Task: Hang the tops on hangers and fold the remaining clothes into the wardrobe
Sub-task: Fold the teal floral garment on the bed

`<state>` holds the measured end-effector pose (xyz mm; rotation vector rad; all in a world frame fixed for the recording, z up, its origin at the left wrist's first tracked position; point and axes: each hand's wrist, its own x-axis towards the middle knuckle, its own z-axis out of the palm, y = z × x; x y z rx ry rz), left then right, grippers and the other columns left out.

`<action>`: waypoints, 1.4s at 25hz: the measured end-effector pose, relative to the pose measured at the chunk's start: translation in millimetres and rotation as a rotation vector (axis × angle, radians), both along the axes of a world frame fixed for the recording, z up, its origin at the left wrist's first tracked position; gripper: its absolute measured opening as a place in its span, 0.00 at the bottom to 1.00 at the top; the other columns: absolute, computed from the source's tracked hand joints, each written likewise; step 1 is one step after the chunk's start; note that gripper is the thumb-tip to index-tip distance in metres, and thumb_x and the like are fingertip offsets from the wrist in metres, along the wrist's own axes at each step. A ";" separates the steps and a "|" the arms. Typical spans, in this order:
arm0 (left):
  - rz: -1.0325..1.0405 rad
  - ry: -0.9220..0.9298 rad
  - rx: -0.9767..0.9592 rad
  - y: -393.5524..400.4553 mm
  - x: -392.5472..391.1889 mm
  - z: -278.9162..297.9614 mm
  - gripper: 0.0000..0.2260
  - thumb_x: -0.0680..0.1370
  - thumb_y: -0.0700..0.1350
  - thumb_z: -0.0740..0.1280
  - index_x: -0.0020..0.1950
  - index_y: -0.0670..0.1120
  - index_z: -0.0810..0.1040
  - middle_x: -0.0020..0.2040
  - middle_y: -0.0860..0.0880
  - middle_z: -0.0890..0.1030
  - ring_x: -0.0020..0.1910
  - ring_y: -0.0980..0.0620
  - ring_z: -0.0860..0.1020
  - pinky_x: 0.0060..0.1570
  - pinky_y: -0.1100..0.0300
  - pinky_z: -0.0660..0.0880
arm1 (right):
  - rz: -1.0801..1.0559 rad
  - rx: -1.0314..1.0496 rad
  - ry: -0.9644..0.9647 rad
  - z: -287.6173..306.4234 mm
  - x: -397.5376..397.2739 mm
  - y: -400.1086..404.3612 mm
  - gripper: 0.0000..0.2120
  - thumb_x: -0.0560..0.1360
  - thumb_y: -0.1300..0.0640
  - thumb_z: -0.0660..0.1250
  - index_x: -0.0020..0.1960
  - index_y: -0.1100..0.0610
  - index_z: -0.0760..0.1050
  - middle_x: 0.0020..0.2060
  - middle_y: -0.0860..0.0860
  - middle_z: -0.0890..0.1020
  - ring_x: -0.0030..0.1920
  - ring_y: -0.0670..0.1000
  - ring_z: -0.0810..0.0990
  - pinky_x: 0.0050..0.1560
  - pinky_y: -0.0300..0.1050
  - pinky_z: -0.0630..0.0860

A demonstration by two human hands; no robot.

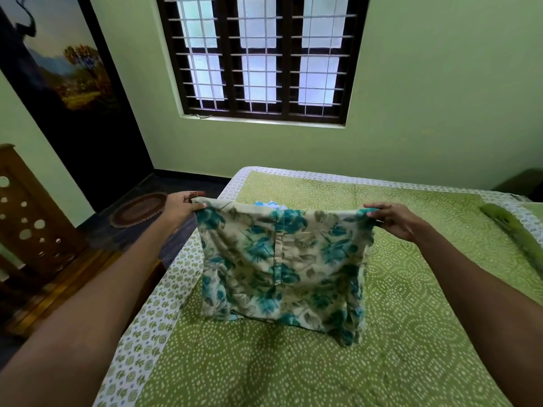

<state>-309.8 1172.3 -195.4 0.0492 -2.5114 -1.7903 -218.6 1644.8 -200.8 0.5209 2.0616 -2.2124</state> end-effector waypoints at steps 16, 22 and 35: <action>0.020 0.010 -0.238 102.3 15.9 35.7 0.11 0.70 0.37 0.73 0.43 0.47 0.72 0.38 0.45 0.74 0.38 0.49 0.71 0.33 0.61 0.65 | -0.108 0.119 -0.011 19.0 -17.6 -133.3 0.12 0.74 0.71 0.63 0.35 0.59 0.69 0.30 0.58 0.74 0.19 0.48 0.71 0.17 0.33 0.63; -0.481 0.178 -0.369 162.3 26.9 58.0 0.08 0.73 0.38 0.62 0.45 0.37 0.80 0.45 0.42 0.80 0.46 0.47 0.76 0.47 0.60 0.70 | 0.003 0.004 0.142 65.0 -17.2 -173.8 0.10 0.73 0.72 0.62 0.35 0.62 0.73 0.29 0.55 0.76 0.25 0.47 0.76 0.26 0.37 0.75; -0.527 0.473 -0.495 127.0 11.9 122.9 0.07 0.72 0.37 0.71 0.49 0.39 0.79 0.44 0.47 0.78 0.39 0.56 0.73 0.35 0.74 0.67 | 0.572 1.357 -0.058 34.4 -25.9 -103.4 0.30 0.71 0.50 0.71 0.70 0.53 0.68 0.76 0.53 0.51 0.75 0.56 0.49 0.70 0.60 0.51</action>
